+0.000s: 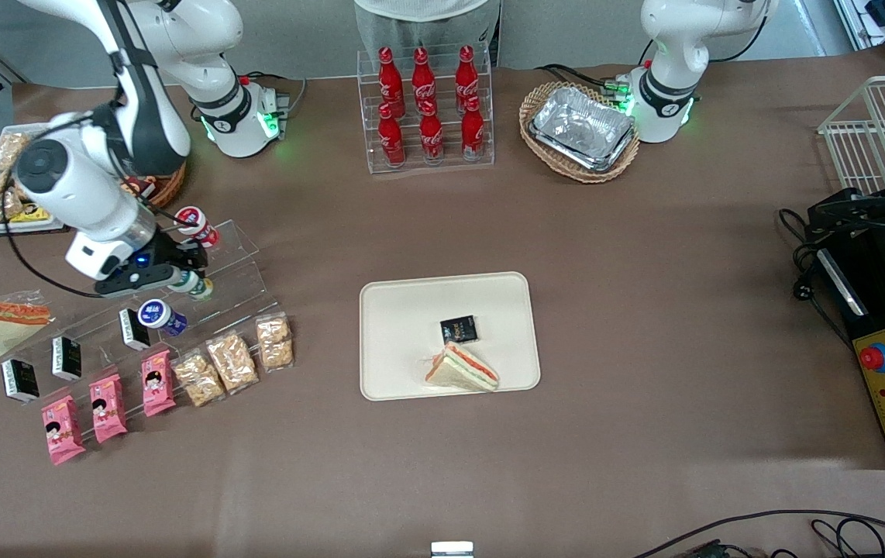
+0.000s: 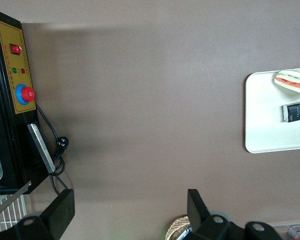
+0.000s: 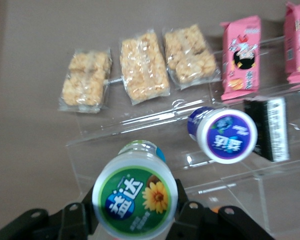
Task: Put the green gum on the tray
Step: 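Close the right gripper on the green gum jar and lift it, then carry the green gum jar with the right gripper over the white tray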
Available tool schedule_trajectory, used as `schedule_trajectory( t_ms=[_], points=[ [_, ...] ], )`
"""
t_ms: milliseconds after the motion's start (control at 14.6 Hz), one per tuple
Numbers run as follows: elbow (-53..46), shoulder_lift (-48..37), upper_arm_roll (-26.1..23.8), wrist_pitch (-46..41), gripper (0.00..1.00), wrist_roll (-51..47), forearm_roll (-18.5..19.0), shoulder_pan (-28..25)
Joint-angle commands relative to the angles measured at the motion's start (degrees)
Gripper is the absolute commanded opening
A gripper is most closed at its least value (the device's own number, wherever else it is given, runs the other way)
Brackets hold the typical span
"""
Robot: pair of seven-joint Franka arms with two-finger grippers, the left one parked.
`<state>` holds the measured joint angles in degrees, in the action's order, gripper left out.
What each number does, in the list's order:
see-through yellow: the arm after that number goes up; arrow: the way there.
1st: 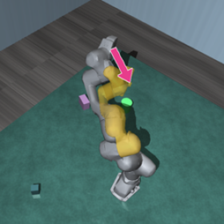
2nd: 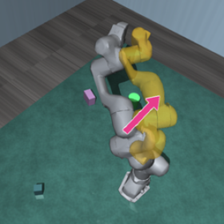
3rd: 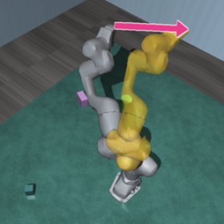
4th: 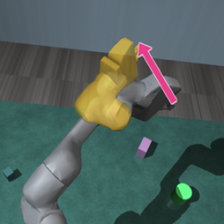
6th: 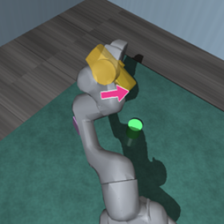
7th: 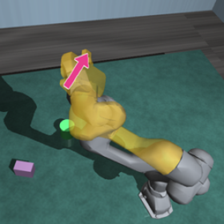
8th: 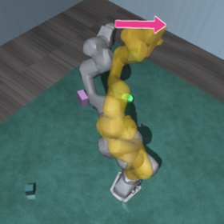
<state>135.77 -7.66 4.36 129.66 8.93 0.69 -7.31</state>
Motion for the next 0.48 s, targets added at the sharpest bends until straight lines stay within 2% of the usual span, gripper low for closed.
schedule_trajectory(
  t_ms=[0, 205, 411],
  points=[
    [-13.0, 0.1, 0.0, -14.9, 0.16, -0.5, 0.1, -0.1],
    [-23.1, 0.2, -0.1, -26.8, 0.16, -0.8, 0.0, -0.2],
    [-29.8, 0.0, -0.3, -35.0, 0.16, -0.8, -0.3, -0.2]
  ],
)
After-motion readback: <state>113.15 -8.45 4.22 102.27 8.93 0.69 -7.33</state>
